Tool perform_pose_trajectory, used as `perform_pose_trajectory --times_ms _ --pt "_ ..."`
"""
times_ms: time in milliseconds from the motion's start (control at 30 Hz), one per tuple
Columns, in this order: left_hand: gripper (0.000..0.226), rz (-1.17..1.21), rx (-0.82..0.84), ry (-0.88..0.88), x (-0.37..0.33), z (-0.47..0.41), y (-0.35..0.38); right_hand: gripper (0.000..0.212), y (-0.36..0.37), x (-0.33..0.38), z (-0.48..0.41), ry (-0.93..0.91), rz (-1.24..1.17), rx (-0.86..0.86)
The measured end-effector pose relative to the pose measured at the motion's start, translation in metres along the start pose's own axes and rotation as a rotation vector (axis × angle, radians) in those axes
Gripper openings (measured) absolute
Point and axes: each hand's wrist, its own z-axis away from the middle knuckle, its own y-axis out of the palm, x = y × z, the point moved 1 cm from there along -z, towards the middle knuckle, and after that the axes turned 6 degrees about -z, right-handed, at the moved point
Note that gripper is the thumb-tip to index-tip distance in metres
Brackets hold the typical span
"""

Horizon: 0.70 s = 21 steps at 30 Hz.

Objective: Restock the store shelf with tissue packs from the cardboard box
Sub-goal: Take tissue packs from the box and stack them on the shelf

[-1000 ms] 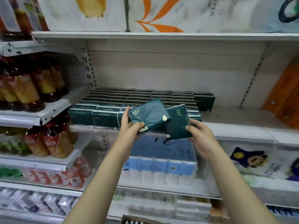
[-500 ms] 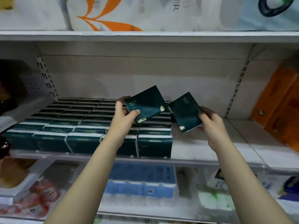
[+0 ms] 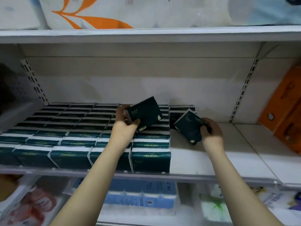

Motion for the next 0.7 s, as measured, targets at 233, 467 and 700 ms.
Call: perform_pose_trajectory --times_ms 233,467,700 --pt "0.05 -0.023 0.042 0.013 -0.002 -0.008 0.0 0.036 0.022 0.003 -0.002 -0.173 0.193 0.096" --pt "0.055 0.064 0.057 0.045 -0.007 -0.025 0.011 0.067 0.041 -0.017 0.001 0.245 0.037 0.114" --pt "0.053 0.061 0.059 0.05 -0.005 -0.026 0.018 0.05 0.043 -0.024 -0.007 0.226 0.209 0.112"
